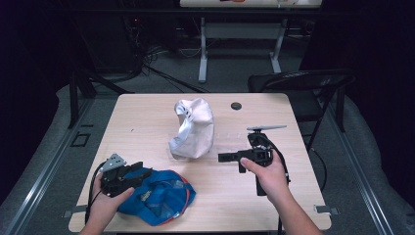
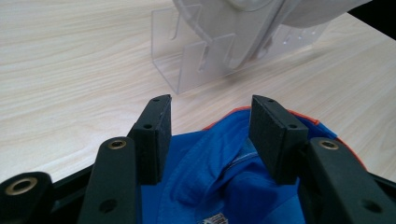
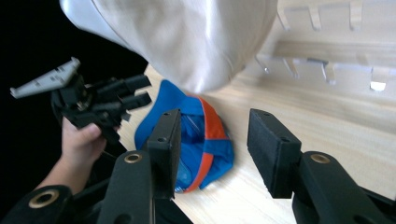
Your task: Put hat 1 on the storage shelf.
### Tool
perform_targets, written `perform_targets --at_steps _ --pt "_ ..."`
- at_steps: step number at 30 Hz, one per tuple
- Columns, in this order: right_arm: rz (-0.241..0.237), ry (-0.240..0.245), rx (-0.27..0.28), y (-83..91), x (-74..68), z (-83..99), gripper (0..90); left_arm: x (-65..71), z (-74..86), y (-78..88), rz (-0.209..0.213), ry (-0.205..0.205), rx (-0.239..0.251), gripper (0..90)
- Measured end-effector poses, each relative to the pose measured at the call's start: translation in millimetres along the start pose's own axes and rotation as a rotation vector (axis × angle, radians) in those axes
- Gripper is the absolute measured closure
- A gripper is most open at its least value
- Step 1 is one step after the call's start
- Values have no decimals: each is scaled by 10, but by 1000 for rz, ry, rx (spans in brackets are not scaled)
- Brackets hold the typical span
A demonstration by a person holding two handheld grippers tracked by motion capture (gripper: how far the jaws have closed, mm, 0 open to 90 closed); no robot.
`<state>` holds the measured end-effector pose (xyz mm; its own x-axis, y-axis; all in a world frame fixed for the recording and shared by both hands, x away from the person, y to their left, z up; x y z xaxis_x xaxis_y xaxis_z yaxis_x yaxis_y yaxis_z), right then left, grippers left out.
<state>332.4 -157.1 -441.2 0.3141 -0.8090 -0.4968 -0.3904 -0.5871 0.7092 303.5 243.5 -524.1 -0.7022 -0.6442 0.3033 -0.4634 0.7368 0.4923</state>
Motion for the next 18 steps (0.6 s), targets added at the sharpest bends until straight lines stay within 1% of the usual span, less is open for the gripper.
perform_targets --at_steps 2,3,4,5,8,9,10,12,13,14,17,18 --pt "0 1 -4 -22 10 36 556 -22 15 3 -3 4 3 497" --pt "5 -8 -7 -62 29 108 559 -30 22 9 -9 2 -2 499" --pt "14 -7 -6 -82 36 143 562 -35 34 2 -11 6 7 499" --pt "14 -7 -6 -82 36 143 562 -44 40 2 -13 4 1 499" --pt "47 11 6 -172 43 291 571 -52 52 -3 -20 4 -11 498" --pt "47 11 6 -172 43 291 571 -52 55 -4 -18 3 -14 498" --pt "47 4 -4 -228 50 371 586 -50 62 -13 -21 -1 -4 498" --pt "52 13 -12 -301 64 439 591 -44 76 -13 -20 -13 -12 498" --pt "52 4 -16 -337 68 469 593 -44 76 -13 -20 -13 -12 498" --pt "48 5 -14 -377 80 496 593 -46 78 -13 -20 -16 -13 498" --pt "22 -16 -32 -482 110 569 606 -57 82 -5 -16 -14 -21 494" --pt "10 -24 -36 -518 117 591 605 -65 85 0 -21 -15 -13 491"
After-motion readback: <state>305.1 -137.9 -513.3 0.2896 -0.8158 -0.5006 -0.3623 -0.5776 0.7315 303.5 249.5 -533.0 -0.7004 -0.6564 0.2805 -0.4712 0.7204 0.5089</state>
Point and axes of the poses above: each handheld gripper's, and its own axes: y roughly backward along the jaws, z roughly out of its underside, x roughly to its right, the point moved 1 cm from there along -y, roughly forward along the jaws, and after that the axes turned 13 degrees about z, right-handed, at the moved point
